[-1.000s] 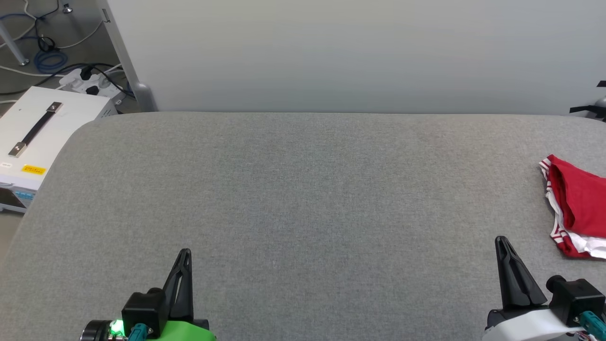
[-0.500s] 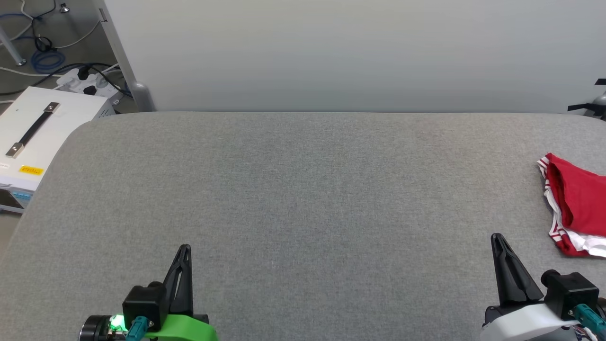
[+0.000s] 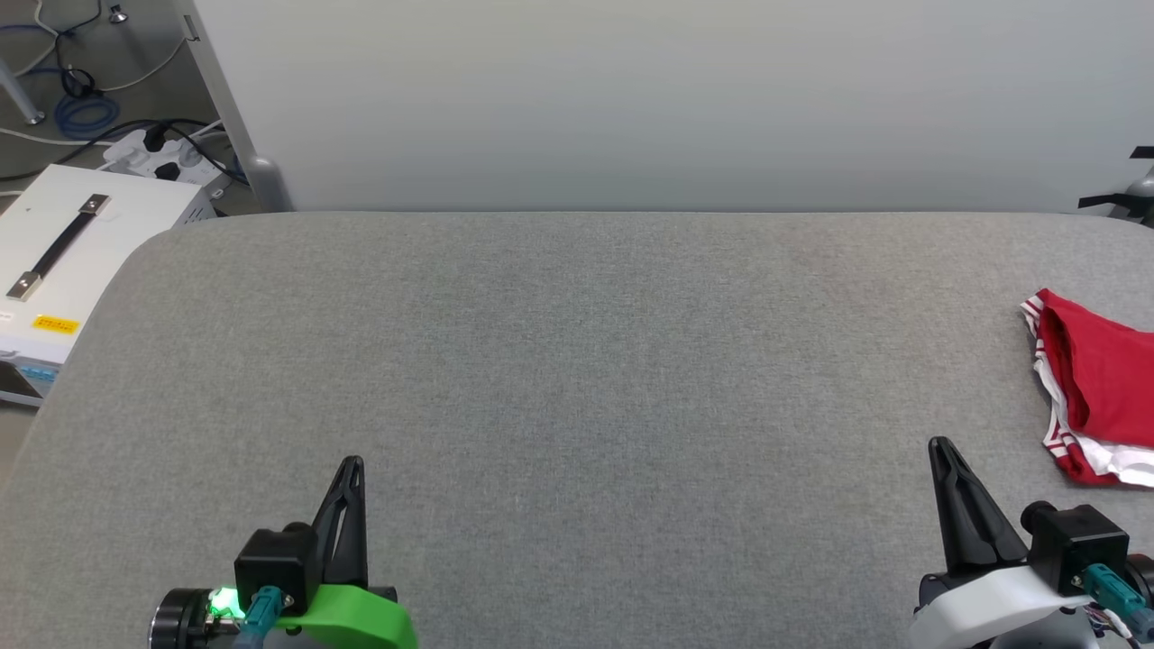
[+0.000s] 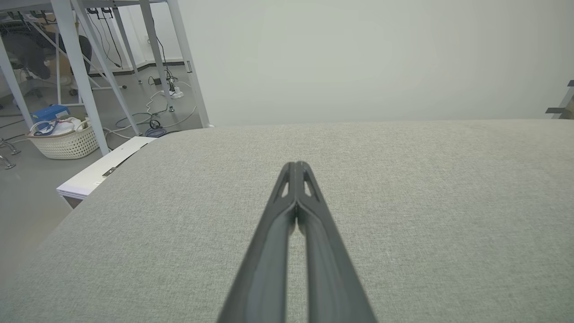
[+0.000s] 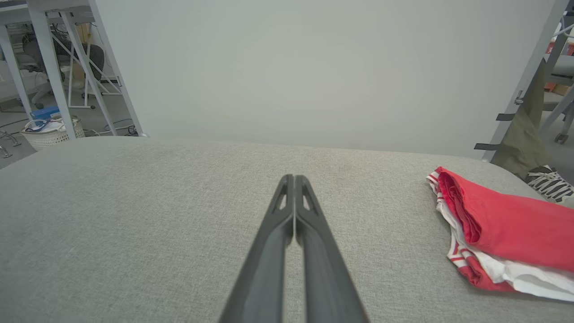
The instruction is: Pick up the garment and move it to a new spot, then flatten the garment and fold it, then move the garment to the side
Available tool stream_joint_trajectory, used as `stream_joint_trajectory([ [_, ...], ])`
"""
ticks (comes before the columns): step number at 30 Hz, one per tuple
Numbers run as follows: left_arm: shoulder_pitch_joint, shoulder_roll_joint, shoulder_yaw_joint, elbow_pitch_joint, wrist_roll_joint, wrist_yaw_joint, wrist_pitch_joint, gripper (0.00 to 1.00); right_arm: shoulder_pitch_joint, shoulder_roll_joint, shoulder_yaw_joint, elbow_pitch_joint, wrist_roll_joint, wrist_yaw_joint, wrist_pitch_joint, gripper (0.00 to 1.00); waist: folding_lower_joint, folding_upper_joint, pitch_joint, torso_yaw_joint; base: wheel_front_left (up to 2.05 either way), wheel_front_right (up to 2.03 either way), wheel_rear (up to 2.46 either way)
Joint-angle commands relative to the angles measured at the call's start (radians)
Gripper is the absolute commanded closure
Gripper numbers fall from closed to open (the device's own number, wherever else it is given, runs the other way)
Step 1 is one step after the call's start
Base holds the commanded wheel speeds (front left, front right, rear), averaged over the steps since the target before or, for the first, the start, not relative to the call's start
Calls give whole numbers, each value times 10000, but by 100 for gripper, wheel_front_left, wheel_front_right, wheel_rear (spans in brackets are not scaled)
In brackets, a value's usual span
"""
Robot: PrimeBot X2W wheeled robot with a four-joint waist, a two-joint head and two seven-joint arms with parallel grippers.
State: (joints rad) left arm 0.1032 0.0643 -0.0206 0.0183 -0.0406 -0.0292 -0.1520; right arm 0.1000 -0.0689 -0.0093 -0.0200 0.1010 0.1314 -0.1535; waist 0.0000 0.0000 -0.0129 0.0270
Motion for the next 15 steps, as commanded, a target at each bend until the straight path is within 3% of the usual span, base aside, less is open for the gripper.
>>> stream_joint_trajectory([
  [1, -206, -48, 56, -51, 87, 88, 49, 100, -175, 39, 6, 48, -72, -3, 60, 100, 0, 0, 3, -5, 0, 0, 0],
  [15, -363, -66, 85, -76, 148, 127, 329, 100, -332, 67, 23, 77, -251, -4, 341, 100, 0, 0, 27, -56, 0, 0, 0],
])
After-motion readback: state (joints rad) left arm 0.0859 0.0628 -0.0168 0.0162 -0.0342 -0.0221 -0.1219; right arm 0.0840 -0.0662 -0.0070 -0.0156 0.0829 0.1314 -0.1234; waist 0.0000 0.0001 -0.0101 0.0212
